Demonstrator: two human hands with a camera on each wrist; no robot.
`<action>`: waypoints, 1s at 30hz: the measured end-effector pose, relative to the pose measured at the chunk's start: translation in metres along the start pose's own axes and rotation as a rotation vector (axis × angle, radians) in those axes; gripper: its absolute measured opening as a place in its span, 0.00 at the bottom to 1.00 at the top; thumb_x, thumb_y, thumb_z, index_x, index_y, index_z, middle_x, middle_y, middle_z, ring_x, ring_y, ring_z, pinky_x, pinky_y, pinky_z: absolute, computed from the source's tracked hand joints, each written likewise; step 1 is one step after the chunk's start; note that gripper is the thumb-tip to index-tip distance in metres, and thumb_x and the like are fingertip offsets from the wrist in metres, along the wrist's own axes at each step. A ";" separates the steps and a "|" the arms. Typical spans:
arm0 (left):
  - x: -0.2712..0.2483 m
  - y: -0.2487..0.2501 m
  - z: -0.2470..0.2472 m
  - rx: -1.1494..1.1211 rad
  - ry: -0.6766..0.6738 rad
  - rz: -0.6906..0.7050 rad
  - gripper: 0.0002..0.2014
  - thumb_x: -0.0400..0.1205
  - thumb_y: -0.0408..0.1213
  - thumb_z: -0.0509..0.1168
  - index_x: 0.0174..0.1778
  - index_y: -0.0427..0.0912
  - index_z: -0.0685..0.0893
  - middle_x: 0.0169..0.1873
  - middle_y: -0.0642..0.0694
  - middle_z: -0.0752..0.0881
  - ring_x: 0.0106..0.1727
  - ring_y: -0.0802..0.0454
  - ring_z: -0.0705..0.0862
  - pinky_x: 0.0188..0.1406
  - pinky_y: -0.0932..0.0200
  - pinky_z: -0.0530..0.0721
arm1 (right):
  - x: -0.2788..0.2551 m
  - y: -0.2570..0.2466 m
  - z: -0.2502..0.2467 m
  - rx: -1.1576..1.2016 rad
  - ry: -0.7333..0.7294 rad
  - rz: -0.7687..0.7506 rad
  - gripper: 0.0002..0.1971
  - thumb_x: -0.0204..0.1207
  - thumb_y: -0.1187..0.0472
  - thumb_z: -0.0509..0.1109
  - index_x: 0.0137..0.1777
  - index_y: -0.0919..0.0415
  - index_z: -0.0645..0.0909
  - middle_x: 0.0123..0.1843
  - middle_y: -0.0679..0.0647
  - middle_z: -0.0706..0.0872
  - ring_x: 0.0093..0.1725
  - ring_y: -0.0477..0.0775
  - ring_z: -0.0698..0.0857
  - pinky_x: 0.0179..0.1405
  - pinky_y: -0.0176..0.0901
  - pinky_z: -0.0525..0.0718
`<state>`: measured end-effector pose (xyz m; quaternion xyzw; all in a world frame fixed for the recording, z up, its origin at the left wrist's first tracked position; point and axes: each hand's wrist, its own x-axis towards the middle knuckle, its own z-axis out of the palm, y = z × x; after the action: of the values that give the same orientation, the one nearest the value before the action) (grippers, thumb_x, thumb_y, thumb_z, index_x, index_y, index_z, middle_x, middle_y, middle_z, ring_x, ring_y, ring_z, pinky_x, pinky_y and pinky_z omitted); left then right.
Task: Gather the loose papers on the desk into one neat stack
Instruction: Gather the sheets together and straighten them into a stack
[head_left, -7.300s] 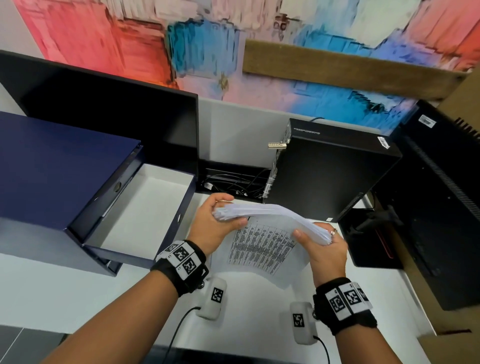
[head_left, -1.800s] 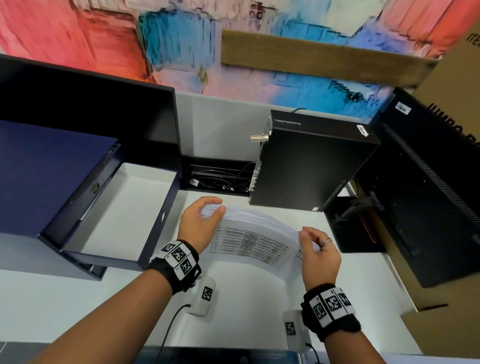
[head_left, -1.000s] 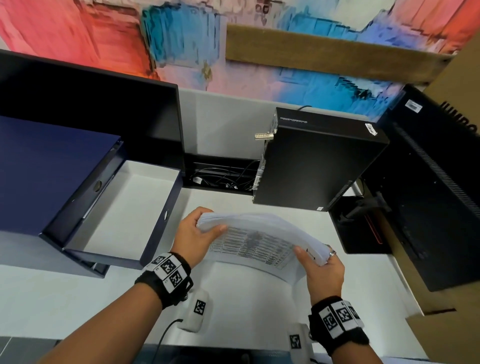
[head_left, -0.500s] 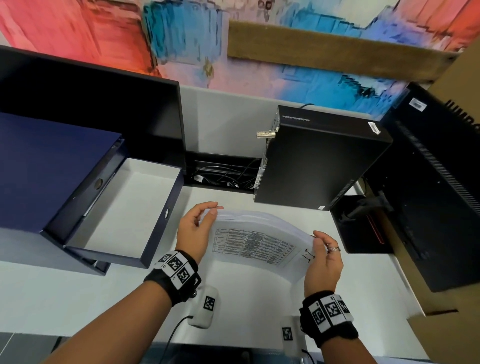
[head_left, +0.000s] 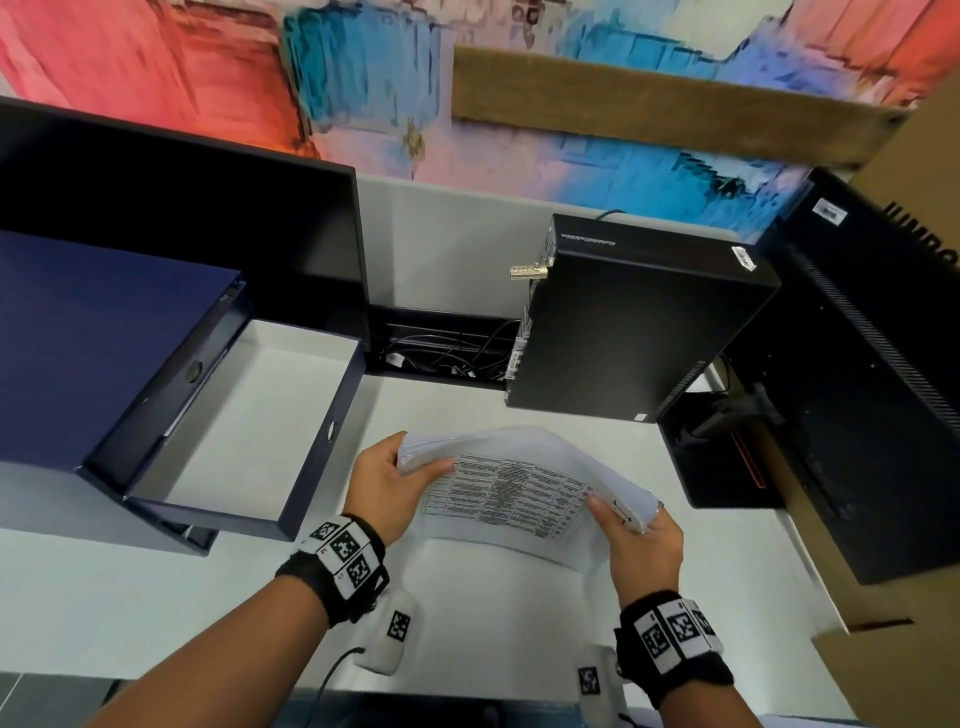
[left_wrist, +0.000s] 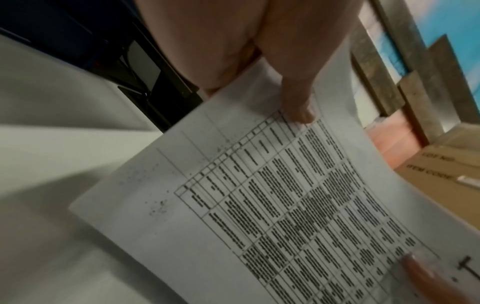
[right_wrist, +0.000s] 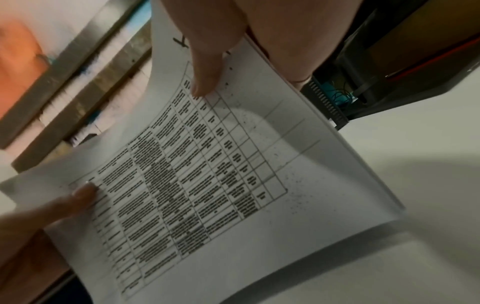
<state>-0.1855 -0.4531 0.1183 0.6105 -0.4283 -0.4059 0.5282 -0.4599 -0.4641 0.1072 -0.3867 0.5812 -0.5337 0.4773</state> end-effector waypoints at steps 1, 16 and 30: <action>-0.001 -0.001 -0.002 -0.019 0.000 0.011 0.14 0.68 0.38 0.82 0.47 0.45 0.88 0.42 0.52 0.93 0.44 0.59 0.91 0.50 0.61 0.89 | 0.000 -0.001 -0.002 0.002 -0.002 0.000 0.15 0.66 0.72 0.82 0.51 0.60 0.88 0.48 0.59 0.93 0.52 0.62 0.91 0.55 0.53 0.88; 0.002 -0.008 0.007 -0.135 0.051 0.052 0.13 0.74 0.60 0.65 0.44 0.57 0.83 0.42 0.58 0.86 0.47 0.59 0.85 0.52 0.61 0.78 | 0.002 -0.009 0.007 0.014 0.093 -0.059 0.10 0.81 0.57 0.71 0.58 0.42 0.85 0.58 0.53 0.86 0.62 0.67 0.85 0.60 0.62 0.86; 0.000 -0.005 0.003 -0.087 -0.025 -0.019 0.15 0.74 0.33 0.78 0.54 0.39 0.83 0.47 0.45 0.93 0.49 0.50 0.92 0.53 0.54 0.90 | 0.005 -0.005 -0.002 -0.097 0.012 0.005 0.09 0.70 0.68 0.81 0.48 0.63 0.85 0.45 0.60 0.91 0.47 0.63 0.90 0.53 0.57 0.89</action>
<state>-0.1878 -0.4535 0.1133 0.5858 -0.4109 -0.4369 0.5450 -0.4638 -0.4686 0.1119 -0.4046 0.6104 -0.5061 0.4557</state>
